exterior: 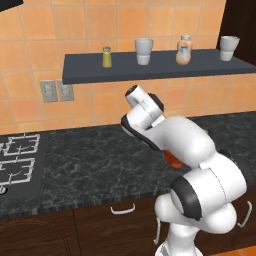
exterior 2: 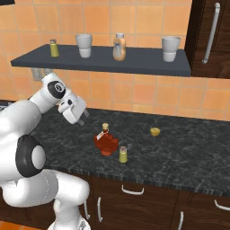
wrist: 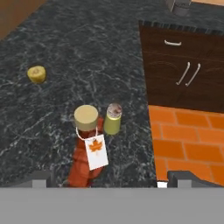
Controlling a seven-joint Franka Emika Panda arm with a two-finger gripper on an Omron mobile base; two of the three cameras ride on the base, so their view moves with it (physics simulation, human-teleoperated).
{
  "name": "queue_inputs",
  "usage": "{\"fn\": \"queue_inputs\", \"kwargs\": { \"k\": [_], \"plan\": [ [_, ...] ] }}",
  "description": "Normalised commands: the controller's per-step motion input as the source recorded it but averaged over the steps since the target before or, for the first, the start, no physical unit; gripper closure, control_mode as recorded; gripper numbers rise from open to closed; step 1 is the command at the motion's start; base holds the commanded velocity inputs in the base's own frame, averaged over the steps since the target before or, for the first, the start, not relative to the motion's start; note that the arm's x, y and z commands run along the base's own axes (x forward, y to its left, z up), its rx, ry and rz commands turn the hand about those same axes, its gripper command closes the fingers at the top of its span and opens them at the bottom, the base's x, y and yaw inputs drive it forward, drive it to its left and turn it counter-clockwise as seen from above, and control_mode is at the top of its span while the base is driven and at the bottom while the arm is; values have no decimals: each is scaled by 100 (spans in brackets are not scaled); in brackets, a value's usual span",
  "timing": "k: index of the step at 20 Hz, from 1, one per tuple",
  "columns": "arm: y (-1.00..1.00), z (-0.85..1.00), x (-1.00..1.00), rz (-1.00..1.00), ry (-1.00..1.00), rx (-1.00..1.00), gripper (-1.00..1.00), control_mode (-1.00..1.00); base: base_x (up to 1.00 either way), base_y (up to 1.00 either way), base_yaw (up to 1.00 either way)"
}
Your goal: Put the shaker and condiment bottle from the counter next to their counterparts in the cabinet.
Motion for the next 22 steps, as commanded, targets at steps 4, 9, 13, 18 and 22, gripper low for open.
{"fn": "queue_inputs", "kwargs": {
  "k": [4, 9, 13, 18, 22],
  "plan": [
    [-19, -41, 11, 0, -2, -9, -100, -100, 0, 0, 0],
    [-14, -34, 18, 0, 0, -8, -100, -100, 0, 0, 0],
    [-2, -26, 33, 0, 0, -10, -100, -100, 0, 0, 0],
    [-1, -20, 32, -1, 0, -8, -100, -100, 0, 0, 0],
    [-9, -12, 4, 0, 0, 0, -100, -100, 0, 0, 0]
  ]
}}
